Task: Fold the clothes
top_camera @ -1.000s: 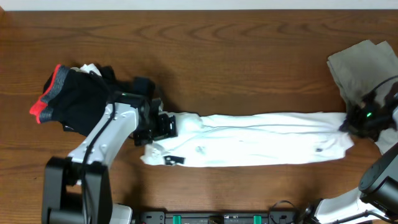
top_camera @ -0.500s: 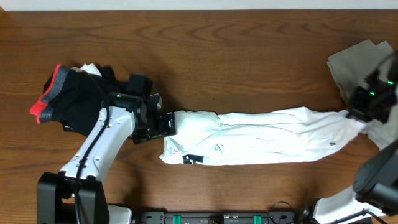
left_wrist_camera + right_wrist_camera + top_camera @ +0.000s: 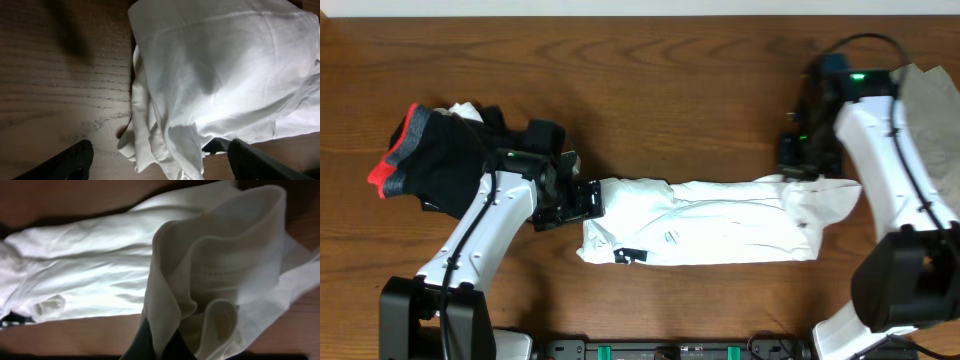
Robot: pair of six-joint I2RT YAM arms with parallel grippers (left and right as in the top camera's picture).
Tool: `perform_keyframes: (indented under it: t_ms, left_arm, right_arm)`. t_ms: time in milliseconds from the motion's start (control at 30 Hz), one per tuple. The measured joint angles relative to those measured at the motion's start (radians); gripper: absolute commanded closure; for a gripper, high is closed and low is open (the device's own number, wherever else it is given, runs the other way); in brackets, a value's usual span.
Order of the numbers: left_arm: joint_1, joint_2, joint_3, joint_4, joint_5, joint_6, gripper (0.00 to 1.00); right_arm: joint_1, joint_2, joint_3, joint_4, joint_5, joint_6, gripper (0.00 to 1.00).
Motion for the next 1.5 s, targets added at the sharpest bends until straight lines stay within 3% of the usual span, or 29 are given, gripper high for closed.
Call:
perform_keyframes:
  t_ms: [333,1033,1133,1400,1500]
  left_arm:
    - [0.000,0.000,0.000,-0.013,0.000,0.000,0.12]
    - [0.000,0.000,0.000,-0.020,0.000,0.000,0.12]
    - [0.000,0.000,0.000,-0.020,0.000,0.000,0.12]
    - [0.000,0.000,0.000,-0.020,0.000,0.000,0.12]
    - [0.000,0.000,0.000,-0.020,0.000,0.000,0.12]
  right_arm:
    - [0.261,0.002,0.000,0.024,0.066,0.143,0.99]
    - [0.507,0.205,0.001,0.207,0.080,0.190,0.98]
    - [0.522,0.213,0.001,0.209,0.080,0.191,0.86]
    - [0.536,0.212,0.010,0.157,0.121,0.190,0.74]
    - [0.526,0.193,0.028,0.120,0.178,0.201,0.55]
